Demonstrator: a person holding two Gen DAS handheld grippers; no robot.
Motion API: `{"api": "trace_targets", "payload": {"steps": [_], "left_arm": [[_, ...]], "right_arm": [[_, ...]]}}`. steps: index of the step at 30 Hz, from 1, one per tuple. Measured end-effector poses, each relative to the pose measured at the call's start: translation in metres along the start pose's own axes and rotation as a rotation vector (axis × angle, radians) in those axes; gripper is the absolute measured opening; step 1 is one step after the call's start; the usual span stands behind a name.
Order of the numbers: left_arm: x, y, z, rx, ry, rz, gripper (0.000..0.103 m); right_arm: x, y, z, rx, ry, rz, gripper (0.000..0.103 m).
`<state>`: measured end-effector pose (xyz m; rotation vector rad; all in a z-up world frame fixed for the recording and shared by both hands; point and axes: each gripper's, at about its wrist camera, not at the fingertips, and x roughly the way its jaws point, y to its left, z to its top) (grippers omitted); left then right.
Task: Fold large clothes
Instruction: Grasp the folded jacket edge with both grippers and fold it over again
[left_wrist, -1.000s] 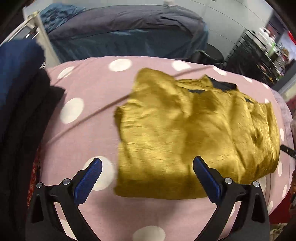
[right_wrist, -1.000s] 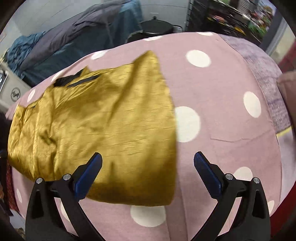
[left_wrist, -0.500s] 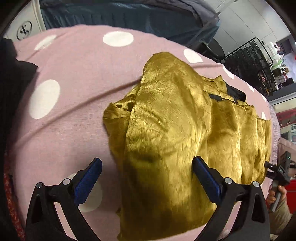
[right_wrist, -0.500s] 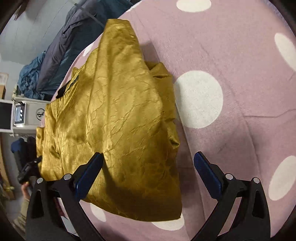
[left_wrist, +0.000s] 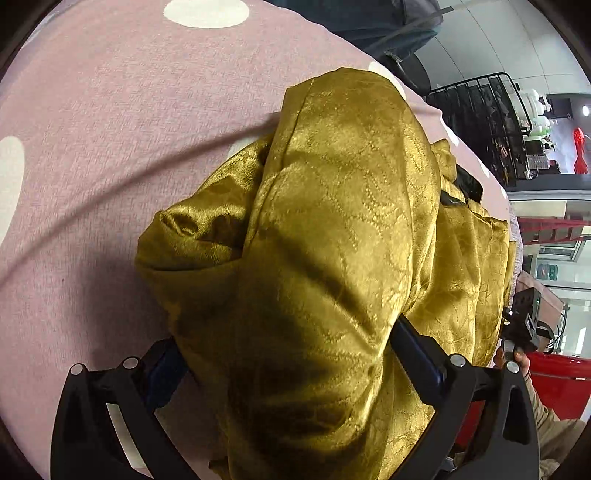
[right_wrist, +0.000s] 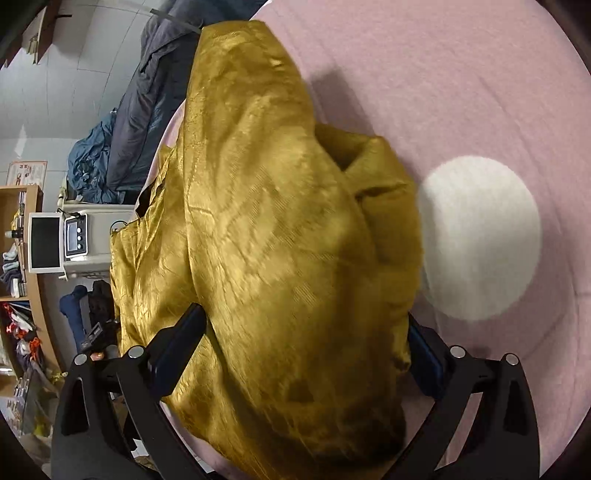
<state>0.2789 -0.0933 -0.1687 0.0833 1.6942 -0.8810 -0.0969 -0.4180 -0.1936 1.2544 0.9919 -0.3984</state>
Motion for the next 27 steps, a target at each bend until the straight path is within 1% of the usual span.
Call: {"api": "trace_targets", "payload": {"steps": [3, 5, 7, 8, 9, 10, 11, 12, 13, 14, 15, 18, 21, 23, 26, 27], "left_arm": [[0.000, -0.002, 0.000, 0.003, -0.014, -0.002, 0.098], [-0.001, -0.005, -0.001, 0.005, -0.032, -0.006, 0.097], [0.000, -0.009, -0.002, -0.001, -0.045, -0.026, 0.090], [0.000, -0.011, -0.002, -0.013, -0.047, -0.049, 0.078], [0.001, -0.013, -0.002, -0.029, -0.044, -0.069, 0.073], [0.002, -0.016, -0.002, -0.038, -0.042, -0.073, 0.072], [0.005, -0.021, -0.003, -0.041, -0.027, -0.079, 0.067], [0.007, -0.025, -0.003, -0.037, -0.020, -0.075, 0.064], [0.008, -0.033, -0.004, -0.021, -0.021, -0.053, 0.062], [0.007, -0.041, -0.005, -0.002, -0.024, -0.037, 0.056], [0.005, -0.049, -0.007, 0.017, -0.032, -0.027, 0.048], [-0.005, -0.069, -0.011, 0.051, -0.063, -0.024, 0.033], [-0.026, -0.095, -0.025, 0.096, -0.113, -0.060, 0.027], [-0.040, -0.110, -0.037, 0.125, -0.141, -0.091, 0.025], [-0.058, -0.134, -0.064, 0.164, -0.182, -0.126, 0.024], [-0.065, -0.143, -0.077, 0.173, -0.196, -0.142, 0.023]], "right_arm": [[0.008, 0.008, 0.004, -0.009, -0.005, 0.007, 0.096], [0.009, 0.011, 0.000, -0.011, -0.004, 0.014, 0.091], [0.011, 0.015, 0.000, -0.004, 0.001, 0.015, 0.072], [0.010, 0.016, -0.002, 0.003, 0.005, 0.033, 0.063], [0.010, 0.018, -0.004, 0.007, 0.005, 0.045, 0.059], [0.009, 0.021, -0.006, 0.006, 0.007, 0.047, 0.050], [0.006, 0.024, -0.009, 0.000, 0.007, 0.046, 0.043], [0.002, 0.026, -0.012, -0.006, 0.007, 0.041, 0.040], [0.000, 0.030, -0.014, -0.010, 0.004, 0.033, 0.034], [-0.002, 0.032, -0.016, -0.016, 0.001, 0.026, 0.030], [-0.009, 0.032, -0.023, -0.026, -0.005, 0.018, 0.028], [-0.021, 0.043, -0.034, -0.033, -0.029, 0.018, 0.023], [-0.038, 0.054, -0.052, -0.040, -0.058, 0.050, 0.020], [-0.050, 0.060, -0.064, -0.051, -0.068, 0.074, 0.019], [-0.068, 0.076, -0.089, -0.097, -0.080, 0.097, 0.018], [-0.074, 0.080, -0.097, -0.111, -0.081, 0.101, 0.018]]}}
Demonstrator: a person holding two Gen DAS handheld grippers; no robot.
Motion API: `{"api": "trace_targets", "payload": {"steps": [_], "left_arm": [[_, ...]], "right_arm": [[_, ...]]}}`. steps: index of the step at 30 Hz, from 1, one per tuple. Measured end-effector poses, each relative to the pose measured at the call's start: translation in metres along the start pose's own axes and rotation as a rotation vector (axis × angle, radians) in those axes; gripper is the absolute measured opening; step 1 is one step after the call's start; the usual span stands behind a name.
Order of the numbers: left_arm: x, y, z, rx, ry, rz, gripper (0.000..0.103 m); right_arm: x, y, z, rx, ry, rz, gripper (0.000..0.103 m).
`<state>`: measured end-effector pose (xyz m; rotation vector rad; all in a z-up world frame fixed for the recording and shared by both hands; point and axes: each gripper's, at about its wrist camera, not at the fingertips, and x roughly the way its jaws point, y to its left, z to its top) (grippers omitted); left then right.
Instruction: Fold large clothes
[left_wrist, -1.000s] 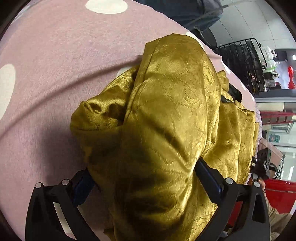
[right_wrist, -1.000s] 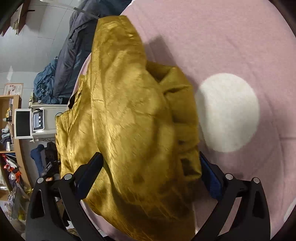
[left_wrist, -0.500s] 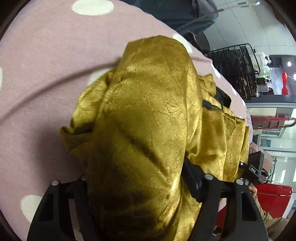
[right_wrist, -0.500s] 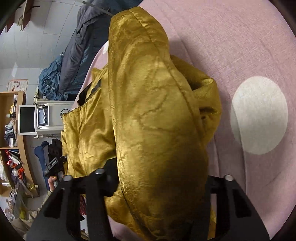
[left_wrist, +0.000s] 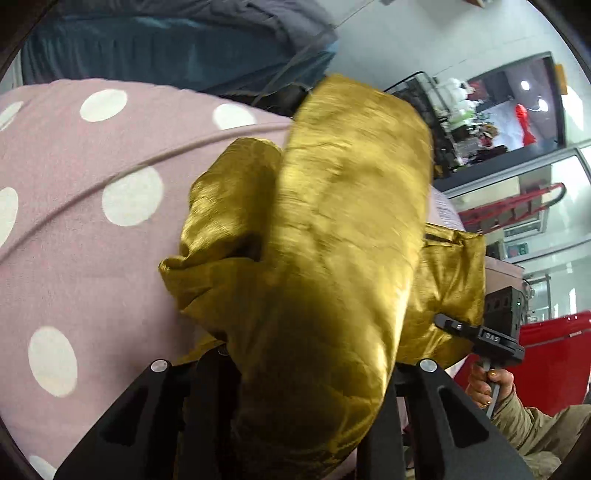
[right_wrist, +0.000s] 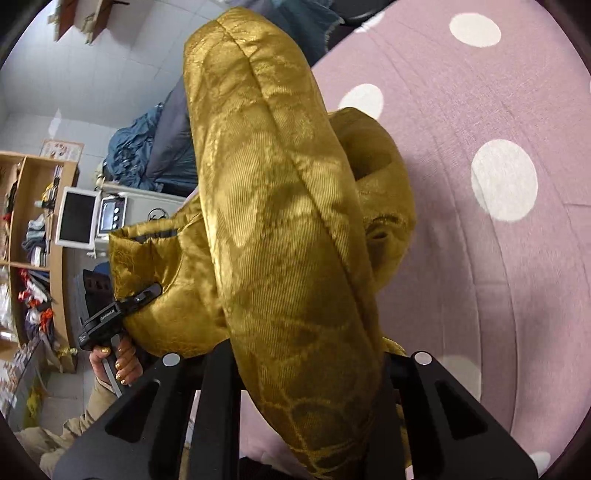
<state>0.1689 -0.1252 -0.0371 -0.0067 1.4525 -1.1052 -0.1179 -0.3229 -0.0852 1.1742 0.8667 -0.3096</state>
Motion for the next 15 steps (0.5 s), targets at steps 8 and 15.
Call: {"api": "trace_targets", "payload": {"steps": [8, 15], "left_arm": [[-0.021, -0.027, -0.073, -0.021, -0.013, -0.012, 0.021], [-0.062, -0.036, -0.080, -0.049, -0.108, -0.037, 0.017]], "right_arm": [[-0.042, 0.010, -0.052, -0.051, 0.004, 0.015, 0.017], [-0.056, 0.032, -0.061, -0.125, 0.029, 0.069, 0.016]]}}
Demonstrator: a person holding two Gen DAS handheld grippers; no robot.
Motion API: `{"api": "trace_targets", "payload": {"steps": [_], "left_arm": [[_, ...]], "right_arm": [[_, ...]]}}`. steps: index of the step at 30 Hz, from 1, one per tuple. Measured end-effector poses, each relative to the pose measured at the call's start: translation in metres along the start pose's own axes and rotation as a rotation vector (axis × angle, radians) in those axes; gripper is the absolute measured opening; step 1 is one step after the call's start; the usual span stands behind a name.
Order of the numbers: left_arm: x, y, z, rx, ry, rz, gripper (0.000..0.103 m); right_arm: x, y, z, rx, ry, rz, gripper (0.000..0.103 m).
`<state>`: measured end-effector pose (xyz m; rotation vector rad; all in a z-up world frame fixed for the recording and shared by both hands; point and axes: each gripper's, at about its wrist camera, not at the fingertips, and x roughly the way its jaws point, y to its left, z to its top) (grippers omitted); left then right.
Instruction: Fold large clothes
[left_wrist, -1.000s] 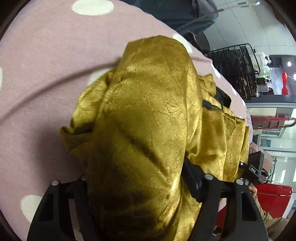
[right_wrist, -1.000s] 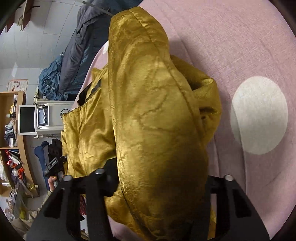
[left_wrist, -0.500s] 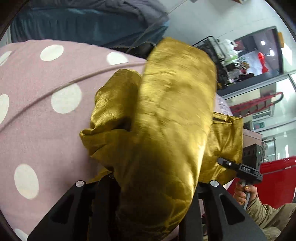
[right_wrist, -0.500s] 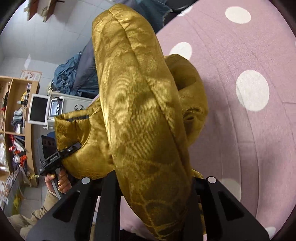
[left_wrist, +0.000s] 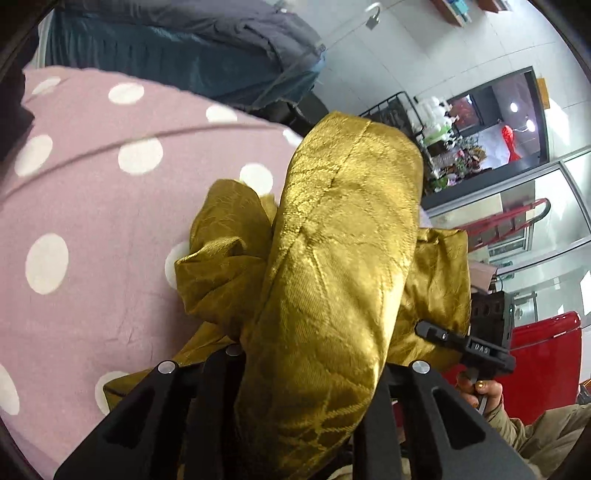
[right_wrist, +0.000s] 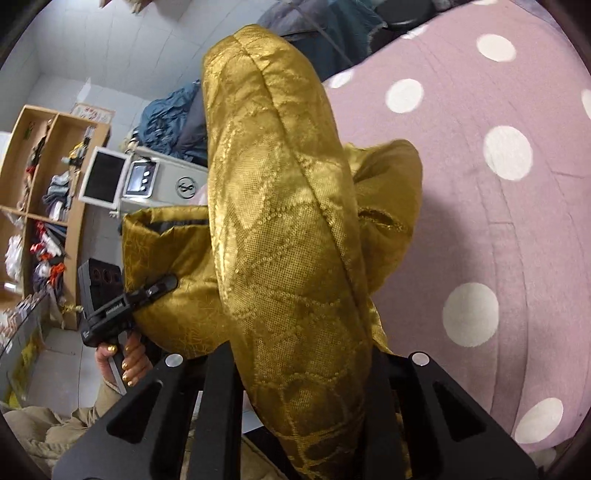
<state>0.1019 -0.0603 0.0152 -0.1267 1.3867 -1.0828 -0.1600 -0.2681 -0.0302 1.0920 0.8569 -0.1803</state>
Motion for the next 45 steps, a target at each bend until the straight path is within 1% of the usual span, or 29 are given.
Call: {"api": "trace_targets", "payload": {"steps": [3, 5, 8, 10, 12, 14, 15, 17, 18, 20, 21, 22, 23, 24, 25, 26, 27, 29, 31, 33, 34, 35, 37, 39, 40, 42, 43, 44, 45], "left_arm": [[-0.035, -0.013, 0.016, 0.038, -0.077, -0.006, 0.017], [-0.065, -0.023, 0.027, 0.060, -0.140, -0.035, 0.017], [-0.125, -0.031, 0.041, 0.093, -0.260, -0.060, 0.016], [-0.172, -0.034, 0.048, 0.117, -0.352, -0.060, 0.016], [-0.220, -0.037, 0.050, 0.134, -0.443, -0.043, 0.016], [-0.287, -0.035, 0.042, 0.152, -0.576, 0.012, 0.016], [-0.310, -0.034, 0.035, 0.154, -0.621, 0.028, 0.016], [-0.372, -0.026, 0.014, 0.144, -0.760, 0.089, 0.016], [-0.405, -0.020, -0.002, 0.132, -0.838, 0.140, 0.016], [-0.456, -0.007, -0.033, 0.099, -0.954, 0.235, 0.017], [-0.476, 0.001, -0.047, 0.079, -0.994, 0.275, 0.017], [-0.495, 0.010, -0.063, 0.039, -1.037, 0.338, 0.017], [-0.513, 0.022, -0.083, -0.019, -1.078, 0.412, 0.017], [-0.525, 0.035, -0.100, -0.072, -1.103, 0.457, 0.017], [-0.532, 0.047, -0.113, -0.121, -1.118, 0.493, 0.017], [-0.538, 0.065, -0.130, -0.202, -1.129, 0.545, 0.017], [-0.542, 0.080, -0.140, -0.256, -1.130, 0.569, 0.017], [-0.538, 0.134, -0.166, -0.408, -1.106, 0.606, 0.018], [-0.523, 0.190, -0.177, -0.548, -1.049, 0.619, 0.019], [-0.495, 0.259, -0.188, -0.721, -0.963, 0.611, 0.019], [-0.489, 0.286, -0.194, -0.786, -0.935, 0.633, 0.019], [-0.485, 0.298, -0.197, -0.801, -0.930, 0.637, 0.025], [-0.485, 0.313, -0.206, -0.806, -0.986, 0.632, 0.036], [-0.491, 0.321, -0.213, -0.819, -1.008, 0.635, 0.051], [-0.491, 0.327, -0.212, -0.825, -1.003, 0.657, 0.055], [-0.477, 0.328, -0.196, -0.833, -0.963, 0.719, 0.069], [-0.470, 0.328, -0.187, -0.842, -0.946, 0.736, 0.073], [-0.465, 0.331, -0.181, -0.856, -0.935, 0.749, 0.081], [-0.463, 0.336, -0.180, -0.866, -0.933, 0.758, 0.086]], "right_arm": [[-0.009, 0.027, 0.008, -0.063, -0.014, 0.041, 0.016], [-0.010, 0.051, 0.016, -0.101, -0.034, 0.081, 0.015], [-0.020, 0.097, 0.033, -0.157, -0.076, 0.167, 0.015], [-0.021, 0.141, 0.049, -0.222, -0.103, 0.212, 0.015], [-0.020, 0.196, 0.067, -0.327, -0.122, 0.275, 0.015], [-0.011, 0.260, 0.083, -0.439, -0.122, 0.345, 0.015], [-0.004, 0.290, 0.090, -0.492, -0.114, 0.378, 0.015], [0.012, 0.341, 0.099, -0.572, -0.096, 0.442, 0.015], [0.027, 0.375, 0.104, -0.614, -0.073, 0.489, 0.015], [0.057, 0.434, 0.110, -0.695, -0.024, 0.579, 0.015], [0.072, 0.456, 0.111, -0.719, -0.002, 0.604, 0.015], [0.092, 0.477, 0.113, -0.729, 0.036, 0.628, 0.015], [0.123, 0.501, 0.115, -0.725, 0.098, 0.653, 0.015], [0.146, 0.514, 0.115, -0.713, 0.131, 0.655, 0.015], [0.175, 0.524, 0.115, -0.691, 0.176, 0.649, 0.015], [0.198, 0.527, 0.113, -0.673, 0.225, 0.643, 0.015], [0.237, 0.534, 0.112, -0.640, 0.283, 0.609, 0.015], [0.307, 0.536, 0.108, -0.582, 0.373, 0.513, 0.015], [0.369, 0.531, 0.094, -0.572, 0.431, 0.399, 0.016], [0.427, 0.517, 0.081, -0.528, 0.501, 0.290, 0.016], [0.446, 0.508, 0.077, -0.515, 0.503, 0.243, 0.016], [0.461, 0.498, 0.075, -0.500, 0.494, 0.229, 0.016], [0.473, 0.492, 0.079, -0.455, 0.495, 0.271, 0.018], [0.476, 0.484, 0.081, -0.433, 0.500, 0.296, 0.019], [0.479, 0.488, 0.080, -0.445, 0.501, 0.291, 0.021], [0.484, 0.492, 0.083, -0.491, 0.488, 0.260, 0.027], [0.486, 0.499, 0.085, -0.500, 0.488, 0.254, 0.033], [0.487, 0.497, 0.085, -0.499, 0.483, 0.242, 0.047], [0.490, 0.496, 0.089, -0.493, 0.471, 0.221, 0.054]]}}
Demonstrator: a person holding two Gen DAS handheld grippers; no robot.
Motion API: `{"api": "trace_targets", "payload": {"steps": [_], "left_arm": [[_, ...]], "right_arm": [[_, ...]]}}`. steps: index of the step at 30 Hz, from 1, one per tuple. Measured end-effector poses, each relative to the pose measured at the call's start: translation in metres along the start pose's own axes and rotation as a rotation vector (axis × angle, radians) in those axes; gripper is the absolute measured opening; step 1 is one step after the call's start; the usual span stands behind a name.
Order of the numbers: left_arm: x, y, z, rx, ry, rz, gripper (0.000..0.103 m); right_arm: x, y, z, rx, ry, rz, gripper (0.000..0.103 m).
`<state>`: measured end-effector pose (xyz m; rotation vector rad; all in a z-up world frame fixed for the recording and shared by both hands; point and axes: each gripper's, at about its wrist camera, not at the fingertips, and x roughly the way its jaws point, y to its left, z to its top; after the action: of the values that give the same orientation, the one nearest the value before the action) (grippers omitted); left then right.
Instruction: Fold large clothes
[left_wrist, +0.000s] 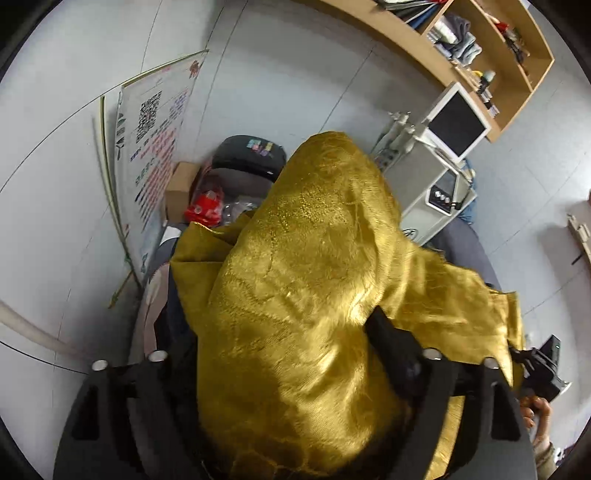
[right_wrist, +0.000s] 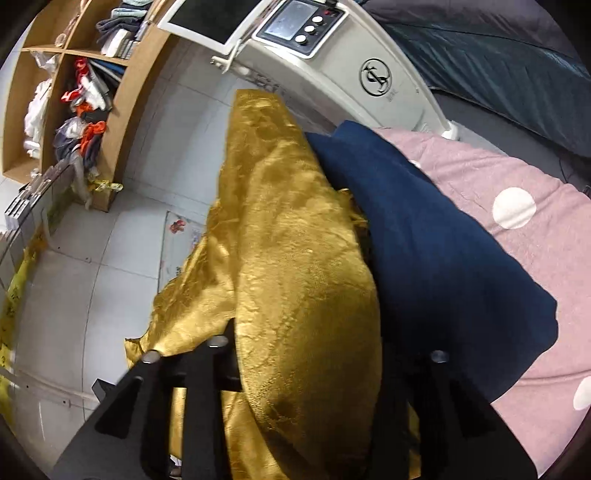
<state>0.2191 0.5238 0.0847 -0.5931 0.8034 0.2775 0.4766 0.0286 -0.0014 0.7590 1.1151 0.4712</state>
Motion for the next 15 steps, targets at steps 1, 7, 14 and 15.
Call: {"api": "trace_targets", "payload": {"steps": [1, 7, 14, 15], "left_arm": [[0.009, 0.001, -0.001, -0.008, 0.007, 0.018, 0.088], [0.023, 0.009, 0.005, -0.019, 0.057, 0.059, 0.093], [-0.023, -0.009, 0.011, 0.032, -0.010, 0.136, 0.096], [-0.036, -0.015, 0.011, 0.043, -0.040, 0.149, 0.096]], "right_arm": [[0.002, -0.004, 0.002, 0.016, -0.008, -0.025, 0.062], [0.011, -0.002, 0.008, 0.009, -0.035, -0.060, 0.072], [-0.026, 0.028, 0.005, -0.026, -0.129, -0.160, 0.081], [-0.032, 0.034, 0.005, -0.032, -0.141, -0.162, 0.082]]}}
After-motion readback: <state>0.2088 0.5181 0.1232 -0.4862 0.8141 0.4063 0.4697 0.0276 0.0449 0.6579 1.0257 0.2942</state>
